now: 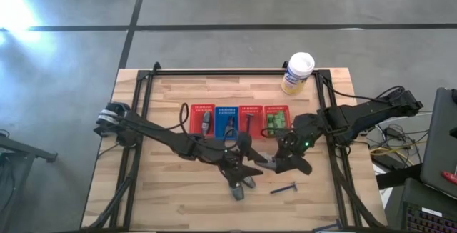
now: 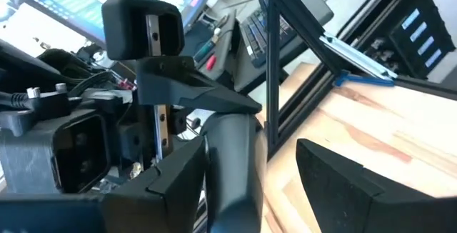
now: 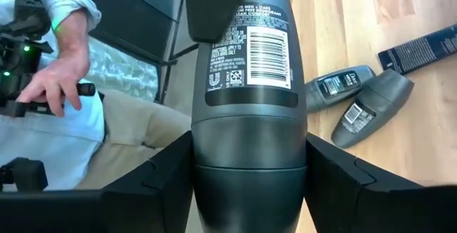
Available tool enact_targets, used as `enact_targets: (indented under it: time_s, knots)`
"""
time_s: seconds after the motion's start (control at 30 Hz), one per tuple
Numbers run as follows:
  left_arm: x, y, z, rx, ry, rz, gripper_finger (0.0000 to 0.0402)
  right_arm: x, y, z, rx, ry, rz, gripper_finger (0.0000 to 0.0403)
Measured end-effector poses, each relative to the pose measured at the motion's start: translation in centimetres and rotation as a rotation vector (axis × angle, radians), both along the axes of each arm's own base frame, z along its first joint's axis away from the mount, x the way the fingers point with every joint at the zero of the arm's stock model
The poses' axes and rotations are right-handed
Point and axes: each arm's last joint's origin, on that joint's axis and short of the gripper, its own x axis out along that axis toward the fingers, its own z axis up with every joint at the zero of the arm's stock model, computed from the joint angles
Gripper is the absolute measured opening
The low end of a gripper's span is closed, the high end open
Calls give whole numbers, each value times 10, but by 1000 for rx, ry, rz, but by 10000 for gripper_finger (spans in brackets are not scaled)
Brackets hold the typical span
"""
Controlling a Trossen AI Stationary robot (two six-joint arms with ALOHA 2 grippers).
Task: Pick & Place Travel size toiletries
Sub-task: Put the black deodorant into the left red basket
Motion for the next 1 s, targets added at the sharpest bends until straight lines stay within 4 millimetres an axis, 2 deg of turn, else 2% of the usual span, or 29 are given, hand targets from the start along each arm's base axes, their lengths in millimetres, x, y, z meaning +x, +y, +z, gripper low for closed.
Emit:
enact_targets:
  time_s: [0.2,0.5,1.0]
  knots:
    - [14,3,-3,-1,-10,8,223,0,0,1,5,-10,-2,204]
    - [26,4,7,0,36,14,220,1,0,2,7,-16,-4,205]
    - [28,4,5,3,51,20,187,1,0,1,3,-15,-1,208]
